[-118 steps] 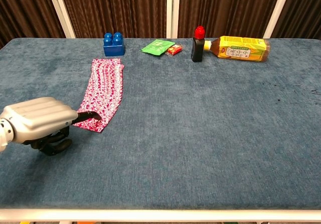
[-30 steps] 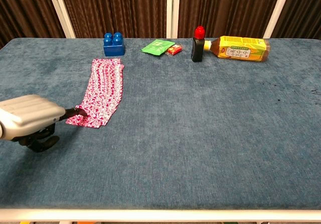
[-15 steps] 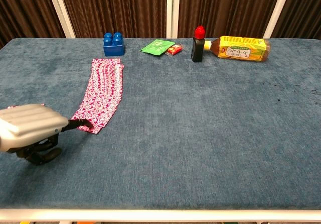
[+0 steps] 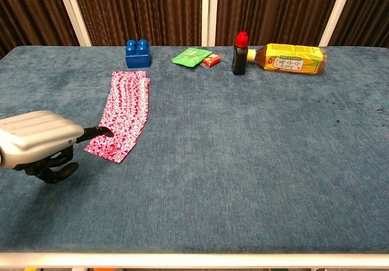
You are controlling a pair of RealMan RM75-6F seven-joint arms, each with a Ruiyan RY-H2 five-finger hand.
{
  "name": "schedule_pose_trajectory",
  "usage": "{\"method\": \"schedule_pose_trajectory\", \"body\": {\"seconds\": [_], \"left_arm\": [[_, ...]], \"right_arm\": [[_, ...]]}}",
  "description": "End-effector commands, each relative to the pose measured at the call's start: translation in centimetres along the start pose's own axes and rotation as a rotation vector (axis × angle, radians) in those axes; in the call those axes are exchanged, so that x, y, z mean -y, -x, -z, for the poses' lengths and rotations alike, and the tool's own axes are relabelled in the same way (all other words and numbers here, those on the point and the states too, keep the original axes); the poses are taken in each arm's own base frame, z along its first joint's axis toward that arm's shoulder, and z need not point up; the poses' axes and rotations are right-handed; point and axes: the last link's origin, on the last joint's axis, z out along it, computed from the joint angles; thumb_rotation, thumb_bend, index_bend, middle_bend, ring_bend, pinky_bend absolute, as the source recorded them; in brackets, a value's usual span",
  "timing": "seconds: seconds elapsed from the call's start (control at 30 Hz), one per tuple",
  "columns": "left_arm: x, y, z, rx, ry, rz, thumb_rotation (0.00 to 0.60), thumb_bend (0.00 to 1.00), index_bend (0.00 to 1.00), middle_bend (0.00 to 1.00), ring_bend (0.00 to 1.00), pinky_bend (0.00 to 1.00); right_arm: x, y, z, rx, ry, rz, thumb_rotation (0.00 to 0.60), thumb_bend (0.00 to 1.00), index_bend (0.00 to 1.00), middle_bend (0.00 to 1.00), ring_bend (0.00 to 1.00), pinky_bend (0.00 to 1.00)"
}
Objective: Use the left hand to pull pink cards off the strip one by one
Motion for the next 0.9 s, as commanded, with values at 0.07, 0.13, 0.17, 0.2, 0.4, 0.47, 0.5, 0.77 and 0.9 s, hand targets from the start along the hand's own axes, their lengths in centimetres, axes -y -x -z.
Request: {"method": "schedule_pose_trajectory", "body": {"seconds": [0.07, 0.13, 0.17, 0.2, 0.4, 0.47, 0.5, 0.77, 0.9], "left_arm": [[0.3, 0.7, -0.3, 0.029, -0.014, -0.010, 0.600, 0.54, 0.09, 0.90, 0.87, 0.84], [0.4, 1.1, -0.4, 0.048, -0.021, -0.013, 0.600, 0.54, 0.09, 0.90, 0.87, 0.84], [0.4, 1.2, -0.4, 0.058, -0.024, -0.013, 0.600, 0.54, 0.09, 0.90, 0.87, 0.84], [0.4, 1.3, -0.4, 0.067, -0.025, -0.012, 0.600, 0.54, 0.10, 0.90, 0.87, 0.84], [-0.1, 1.1, 0.3, 0.076, 0.003, -0.019, 0.600, 0.54, 0.09, 0.89, 0.87, 0.84], [-0.3, 1.0, 0.7, 0.077, 0.012, -0.017, 0.600, 0.54, 0.10, 0.89, 0.87, 0.84], [-0.4, 1.0, 0.9, 0.078, 0.019, -0.018, 0.600, 0.54, 0.10, 0.89, 0.87, 0.84], [-1.5, 1.6, 2.7, 0.094, 0.078, -0.032, 0.600, 0.54, 0.10, 0.89, 0.87, 0.84], [-1.8, 2.0, 3.7, 0.115, 0.100, -0.042, 0.600, 0.54, 0.10, 0.89, 0.87, 0.84]], "right_arm": [[0.0, 0.1, 0.0, 0.003, -0.002, 0.000, 0.600, 0.20, 0.00, 0.00, 0.00, 0.00], [0.0, 0.1, 0.0, 0.003, -0.002, 0.000, 0.600, 0.20, 0.00, 0.00, 0.00, 0.00], [0.0, 0.1, 0.0, 0.002, -0.002, 0.001, 0.600, 0.20, 0.00, 0.00, 0.00, 0.00], [0.0, 0.1, 0.0, 0.001, -0.002, 0.001, 0.600, 0.20, 0.00, 0.00, 0.00, 0.00], [-0.1, 0.0, -0.1, 0.000, 0.002, 0.000, 0.600, 0.20, 0.00, 0.00, 0.00, 0.00], [-0.1, 0.0, -0.1, 0.000, 0.001, -0.001, 0.600, 0.20, 0.00, 0.00, 0.00, 0.00], [0.0, 0.0, -0.1, 0.001, 0.000, -0.001, 0.600, 0.20, 0.00, 0.00, 0.00, 0.00], [0.2, -0.3, 0.0, -0.002, -0.010, -0.002, 0.600, 0.20, 0.00, 0.00, 0.00, 0.00], [0.1, -0.2, 0.0, 0.003, -0.008, -0.001, 0.600, 0.20, 0.00, 0.00, 0.00, 0.00]]}}
